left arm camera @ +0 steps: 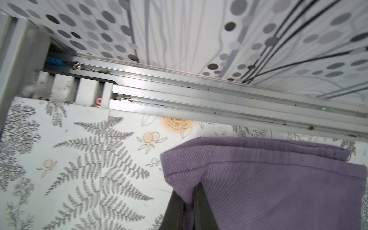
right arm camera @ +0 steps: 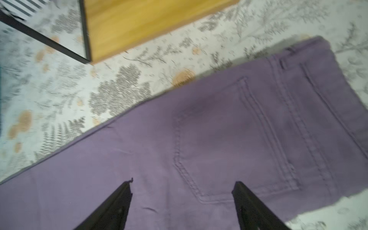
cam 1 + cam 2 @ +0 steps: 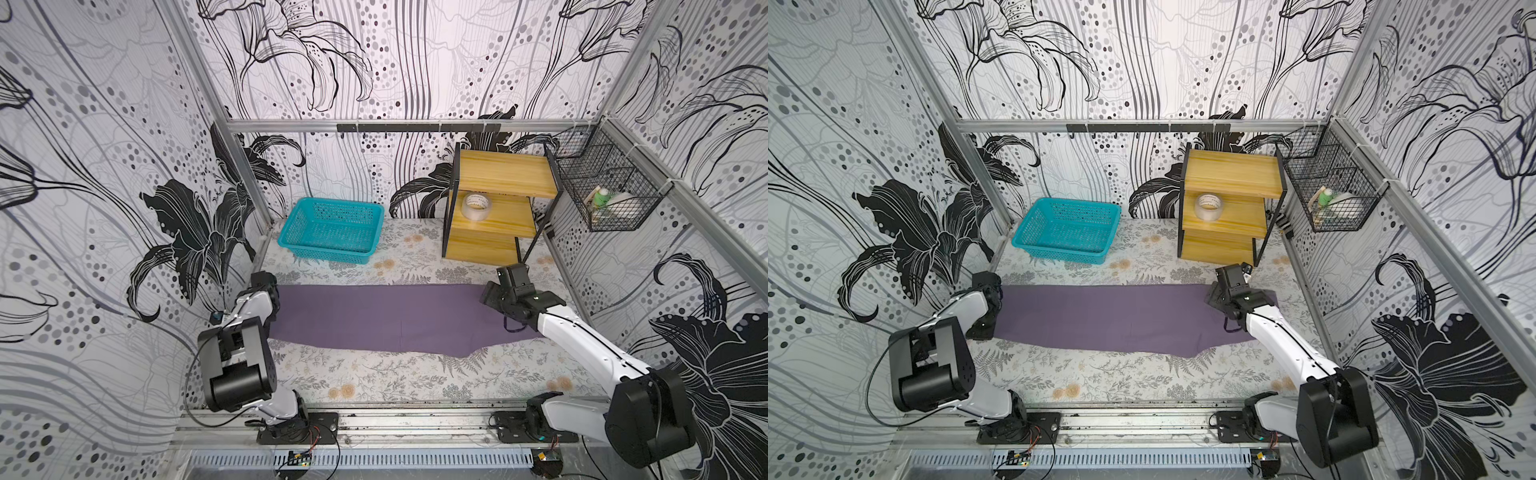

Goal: Roll up the long pants
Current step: Fold the long pant at the center of the board.

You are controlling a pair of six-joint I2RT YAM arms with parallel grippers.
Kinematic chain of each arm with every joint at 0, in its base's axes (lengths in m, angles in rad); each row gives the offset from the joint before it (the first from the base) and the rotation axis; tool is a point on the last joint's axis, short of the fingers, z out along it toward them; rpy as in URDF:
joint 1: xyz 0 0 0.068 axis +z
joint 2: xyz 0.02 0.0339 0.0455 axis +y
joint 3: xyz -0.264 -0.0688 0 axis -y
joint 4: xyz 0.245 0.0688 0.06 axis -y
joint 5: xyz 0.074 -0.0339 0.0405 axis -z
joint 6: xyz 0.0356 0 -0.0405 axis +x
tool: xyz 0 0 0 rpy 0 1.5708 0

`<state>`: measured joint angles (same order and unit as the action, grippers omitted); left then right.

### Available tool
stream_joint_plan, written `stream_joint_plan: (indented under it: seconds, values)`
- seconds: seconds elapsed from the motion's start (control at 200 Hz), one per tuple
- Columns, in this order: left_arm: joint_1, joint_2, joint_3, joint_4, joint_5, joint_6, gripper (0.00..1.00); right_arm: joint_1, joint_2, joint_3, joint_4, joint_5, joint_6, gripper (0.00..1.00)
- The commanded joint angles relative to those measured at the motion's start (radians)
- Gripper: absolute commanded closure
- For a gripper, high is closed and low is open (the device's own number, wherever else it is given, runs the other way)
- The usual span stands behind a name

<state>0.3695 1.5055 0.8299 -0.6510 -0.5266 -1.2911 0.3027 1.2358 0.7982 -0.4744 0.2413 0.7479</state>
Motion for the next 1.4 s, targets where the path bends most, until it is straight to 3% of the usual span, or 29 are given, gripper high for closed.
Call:
stream_joint_plan:
  seconds: [0.0, 0.095, 0.29, 0.486, 0.751, 0.821, 0.956, 1.121, 1.397]
  values:
    - [0.02, -0.022, -0.048, 0.008, -0.043, -0.011, 1.0, 0.003, -0.024, -0.074, -0.103, 0.093, 0.184, 0.2]
    - [0.032, -0.022, -0.061, 0.008, -0.029, -0.002, 1.0, -0.03, -0.027, -0.128, -0.086, 0.082, 0.257, 0.23]
    - [0.033, -0.023, -0.057, 0.012, -0.007, 0.009, 1.0, -0.087, 0.018, -0.136, -0.016, 0.058, 0.252, 0.27]
    - [0.034, -0.025, -0.072, 0.032, 0.029, 0.025, 1.0, -0.222, 0.13, -0.153, 0.104, 0.051, 0.178, 0.42]
    - [0.034, -0.038, -0.088, 0.053, 0.048, 0.036, 1.0, -0.286, 0.196, -0.019, 0.027, 0.108, 0.076, 0.37]
    - [0.034, -0.036, -0.091, 0.057, 0.055, 0.041, 1.0, -0.286, 0.149, 0.012, 0.004, 0.047, 0.034, 0.32]
    - [0.034, -0.036, -0.115, 0.085, 0.083, 0.046, 1.0, -0.239, 0.036, -0.024, 0.119, -0.224, -0.055, 0.3]
    - [0.034, -0.034, -0.119, 0.083, 0.08, 0.044, 1.0, -0.168, 0.146, -0.031, 0.158, -0.302, -0.071, 0.32]
    - [0.034, -0.045, -0.119, 0.057, 0.036, 0.032, 1.0, -0.192, 0.377, 0.037, 0.089, -0.056, -0.035, 0.37]
